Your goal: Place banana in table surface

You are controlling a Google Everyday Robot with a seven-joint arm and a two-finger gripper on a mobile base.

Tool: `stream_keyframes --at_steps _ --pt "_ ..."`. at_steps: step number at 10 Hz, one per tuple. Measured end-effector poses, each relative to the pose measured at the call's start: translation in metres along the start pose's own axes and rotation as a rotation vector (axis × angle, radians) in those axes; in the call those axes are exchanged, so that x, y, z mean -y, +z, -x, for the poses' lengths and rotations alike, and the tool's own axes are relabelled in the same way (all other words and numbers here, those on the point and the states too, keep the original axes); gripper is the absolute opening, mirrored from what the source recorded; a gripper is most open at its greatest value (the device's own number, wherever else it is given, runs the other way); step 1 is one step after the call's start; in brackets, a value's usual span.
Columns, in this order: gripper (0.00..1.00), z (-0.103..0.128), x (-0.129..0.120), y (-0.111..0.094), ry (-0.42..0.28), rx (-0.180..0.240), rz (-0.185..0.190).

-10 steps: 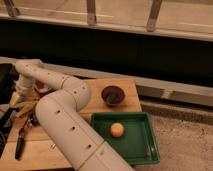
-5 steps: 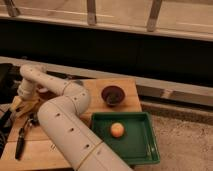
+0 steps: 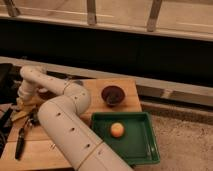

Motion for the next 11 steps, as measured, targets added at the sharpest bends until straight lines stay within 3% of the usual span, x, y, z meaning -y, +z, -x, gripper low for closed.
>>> stream_keyframes --at_steps 2,5,8,11 --pt "0.01 -0.004 0.001 -0.008 0.005 0.011 -0.022" --pt "0.0 -0.008 -0.002 -0.024 0.012 0.027 -0.058" --pt "0.0 -0.018 -0.01 -0.079 0.038 0.063 -0.126" --pt "0.0 -0.053 -0.011 -0.127 0.113 0.087 -0.183"
